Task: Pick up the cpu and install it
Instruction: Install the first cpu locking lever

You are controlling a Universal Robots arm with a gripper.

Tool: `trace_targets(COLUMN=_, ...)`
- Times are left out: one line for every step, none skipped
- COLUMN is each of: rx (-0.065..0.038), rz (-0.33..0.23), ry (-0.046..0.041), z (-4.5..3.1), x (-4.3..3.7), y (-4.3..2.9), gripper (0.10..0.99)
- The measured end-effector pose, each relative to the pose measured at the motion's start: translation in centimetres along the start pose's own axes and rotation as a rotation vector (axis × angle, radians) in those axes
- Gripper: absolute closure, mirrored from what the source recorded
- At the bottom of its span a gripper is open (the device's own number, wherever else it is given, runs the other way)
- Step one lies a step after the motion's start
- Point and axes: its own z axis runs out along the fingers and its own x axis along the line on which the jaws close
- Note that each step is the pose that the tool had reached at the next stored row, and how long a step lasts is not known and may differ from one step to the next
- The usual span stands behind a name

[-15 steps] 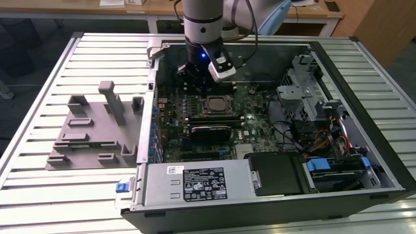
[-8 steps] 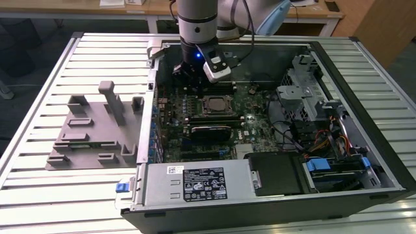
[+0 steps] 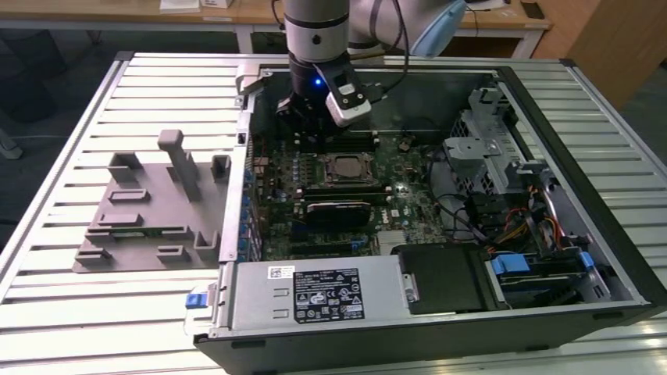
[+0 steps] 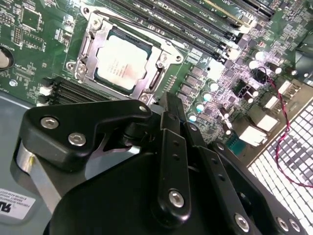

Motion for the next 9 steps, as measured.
trace_targets(rx=0.0, rz=0.0, ry=-0.0001, z=0.0, x=0.0, y=0.0, gripper=0.98)
trace_targets(rx=0.0, rz=0.0, ry=-0.0002, z=0.0, x=0.0, y=0.0, gripper=0.98)
trace_targets(rx=0.0, rz=0.0, ry=-0.0005, z=-0.01, x=0.06, y=0.0, gripper=0.98)
trace_targets(rx=0.0, rz=0.0, ry=-0.0013, z=-0.02, x=0.15, y=-0.01, gripper=0.98)
trace_targets(rx=0.0, rz=0.0, ry=-0.0023, z=-0.02, x=0.28, y=-0.02, gripper=0.98)
trace_targets(rx=0.0, rz=0.0, ry=-0.0036, z=-0.03, x=0.45, y=-0.03, gripper=0.98)
trace_targets(rx=0.0, rz=0.0, ry=-0.0044, z=-0.04, x=0.59, y=-0.04, gripper=0.98)
trace_targets(rx=0.0, rz=0.0, ry=-0.0052, z=-0.04, x=0.72, y=-0.05, gripper=0.98)
trace_targets(rx=-0.001, rz=0.0, ry=-0.0057, z=-0.05, x=0.82, y=-0.06, gripper=0.98)
